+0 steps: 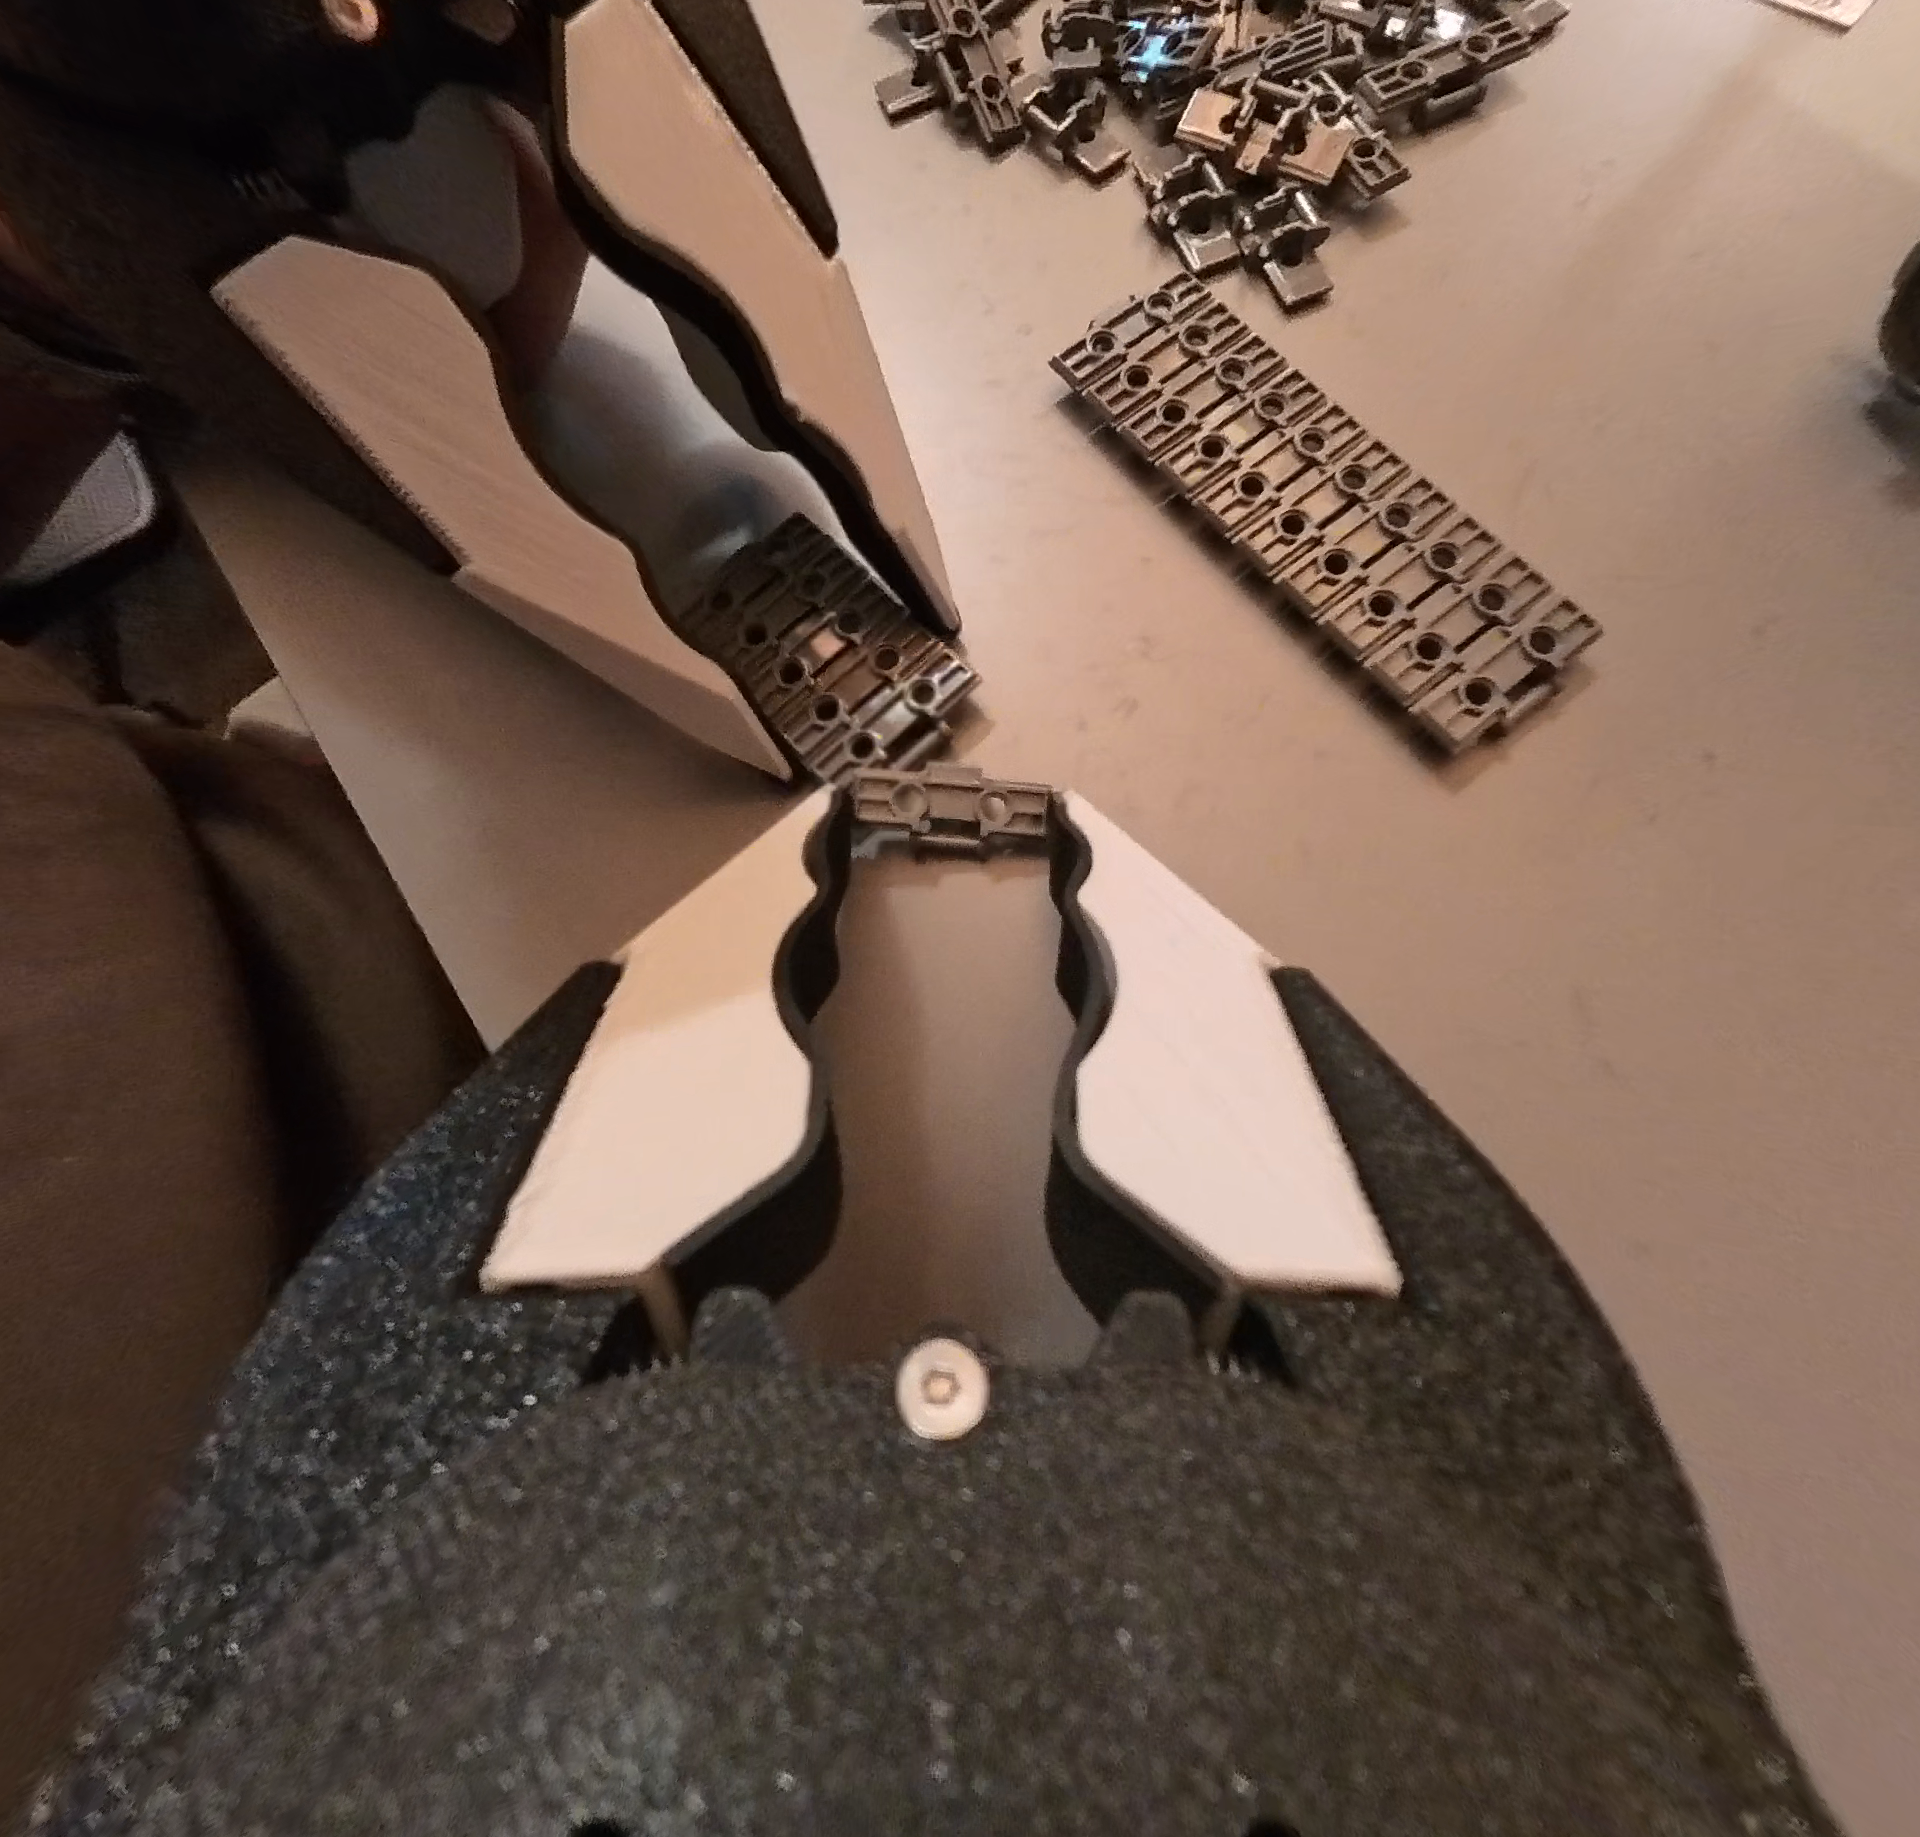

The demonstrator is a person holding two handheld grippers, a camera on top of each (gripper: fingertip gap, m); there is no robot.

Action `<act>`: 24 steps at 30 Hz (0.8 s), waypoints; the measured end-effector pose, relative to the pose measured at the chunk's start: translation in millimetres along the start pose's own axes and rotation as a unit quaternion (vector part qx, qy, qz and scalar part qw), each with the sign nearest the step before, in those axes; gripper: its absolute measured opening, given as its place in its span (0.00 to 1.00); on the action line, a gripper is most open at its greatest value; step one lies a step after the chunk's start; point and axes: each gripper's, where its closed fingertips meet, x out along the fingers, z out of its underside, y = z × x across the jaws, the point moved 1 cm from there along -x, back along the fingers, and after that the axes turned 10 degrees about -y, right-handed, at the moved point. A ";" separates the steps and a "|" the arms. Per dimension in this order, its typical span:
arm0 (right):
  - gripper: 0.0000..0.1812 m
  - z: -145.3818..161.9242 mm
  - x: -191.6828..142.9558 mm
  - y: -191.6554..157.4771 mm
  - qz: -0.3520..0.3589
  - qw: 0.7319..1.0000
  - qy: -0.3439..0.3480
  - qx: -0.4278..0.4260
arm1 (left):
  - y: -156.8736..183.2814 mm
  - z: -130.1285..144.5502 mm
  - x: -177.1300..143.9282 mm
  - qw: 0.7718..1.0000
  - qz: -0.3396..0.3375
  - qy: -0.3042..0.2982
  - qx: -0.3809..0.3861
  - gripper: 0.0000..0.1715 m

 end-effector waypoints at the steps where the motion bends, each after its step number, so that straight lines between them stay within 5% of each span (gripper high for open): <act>1: 0.21 -0.3 -1.6 0.6 -0.005 1.000 0.002 -0.017 | 0.2 0.1 0.3 1.000 -0.001 -0.001 0.002 0.21; 11: 0.21 -4.3 -7.1 -12.5 -0.107 0.963 0.028 -0.247 | 9.0 1.0 0.8 0.999 0.025 -0.004 0.019 0.21; 24: 0.21 -0.1 2.6 -11.6 -0.140 0.935 -0.001 -0.326 | 10.8 0.6 0.4 0.999 0.053 -0.003 0.008 0.22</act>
